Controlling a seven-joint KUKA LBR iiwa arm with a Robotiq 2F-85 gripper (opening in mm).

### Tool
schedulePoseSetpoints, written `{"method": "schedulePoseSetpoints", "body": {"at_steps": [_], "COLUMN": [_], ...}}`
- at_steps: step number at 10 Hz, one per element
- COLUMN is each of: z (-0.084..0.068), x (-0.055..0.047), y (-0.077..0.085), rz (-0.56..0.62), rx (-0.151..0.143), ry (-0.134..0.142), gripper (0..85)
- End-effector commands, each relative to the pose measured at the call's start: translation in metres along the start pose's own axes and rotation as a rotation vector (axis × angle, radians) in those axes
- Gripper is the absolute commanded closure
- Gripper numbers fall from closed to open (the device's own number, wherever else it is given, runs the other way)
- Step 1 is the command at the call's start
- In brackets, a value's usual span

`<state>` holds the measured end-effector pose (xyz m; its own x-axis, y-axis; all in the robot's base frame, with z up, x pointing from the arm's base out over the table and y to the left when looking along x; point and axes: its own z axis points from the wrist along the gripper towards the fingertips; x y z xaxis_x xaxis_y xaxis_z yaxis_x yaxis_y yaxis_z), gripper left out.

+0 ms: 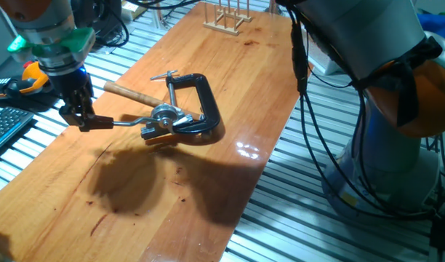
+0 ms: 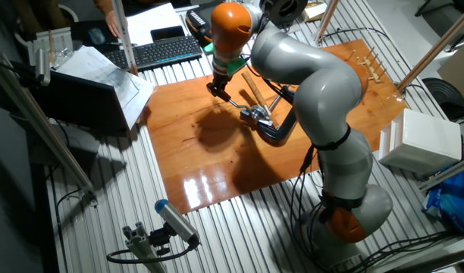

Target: Pull up the lever

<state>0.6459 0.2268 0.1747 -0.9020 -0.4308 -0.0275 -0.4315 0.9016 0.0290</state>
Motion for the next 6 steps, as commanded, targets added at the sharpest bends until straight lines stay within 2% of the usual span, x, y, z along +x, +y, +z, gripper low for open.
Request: {"method": "schedulePoseSetpoints", "body": {"at_steps": [1, 4, 6], "z": [0.000, 0.003, 0.006], "x": [-0.002, -0.006, -0.013], "y": [0.001, 0.003, 0.004], "rz": [-0.001, -0.001, 0.002], "rx": [-0.004, 0.001, 0.005], "ry": [0.003, 0.007, 0.002], "gripper": [85.0, 85.0, 85.0]}}
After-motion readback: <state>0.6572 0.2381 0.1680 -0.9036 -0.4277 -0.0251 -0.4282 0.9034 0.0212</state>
